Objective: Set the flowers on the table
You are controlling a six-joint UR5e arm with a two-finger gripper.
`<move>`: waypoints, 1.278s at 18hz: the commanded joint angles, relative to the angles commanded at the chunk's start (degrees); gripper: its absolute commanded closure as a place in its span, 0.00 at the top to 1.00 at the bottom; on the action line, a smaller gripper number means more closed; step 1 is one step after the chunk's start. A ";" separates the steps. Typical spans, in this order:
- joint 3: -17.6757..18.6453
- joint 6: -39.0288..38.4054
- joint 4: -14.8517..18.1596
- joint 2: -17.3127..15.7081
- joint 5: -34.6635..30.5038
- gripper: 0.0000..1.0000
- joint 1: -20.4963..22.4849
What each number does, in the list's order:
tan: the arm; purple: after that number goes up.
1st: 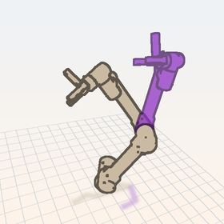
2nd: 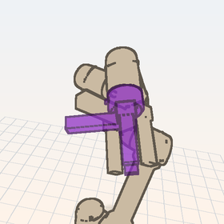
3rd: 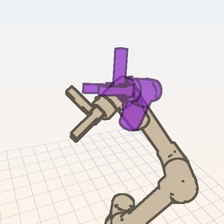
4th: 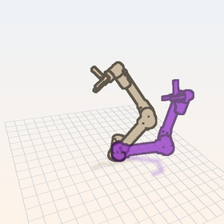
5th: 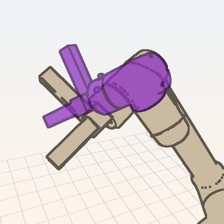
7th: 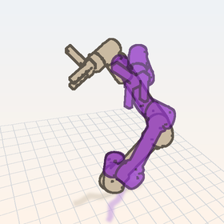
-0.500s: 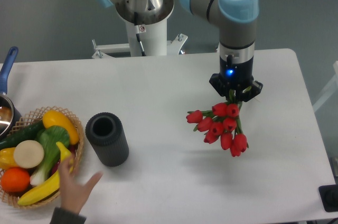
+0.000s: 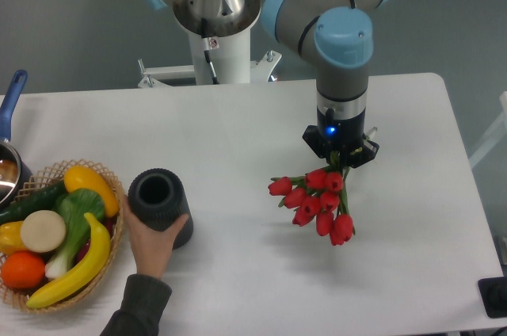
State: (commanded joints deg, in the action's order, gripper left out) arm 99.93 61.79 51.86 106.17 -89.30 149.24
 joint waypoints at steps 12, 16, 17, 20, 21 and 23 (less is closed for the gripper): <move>0.35 -2.90 -0.26 1.94 0.00 1.00 -1.67; 0.17 -2.64 -0.53 0.98 0.17 1.00 -0.53; 0.26 -2.29 -1.05 0.45 0.26 1.00 0.17; 0.18 -2.02 -3.42 0.80 0.09 1.00 1.75; 0.26 -2.02 -3.95 0.80 0.09 1.00 2.54; 0.87 -2.11 -4.04 0.62 0.09 1.00 2.63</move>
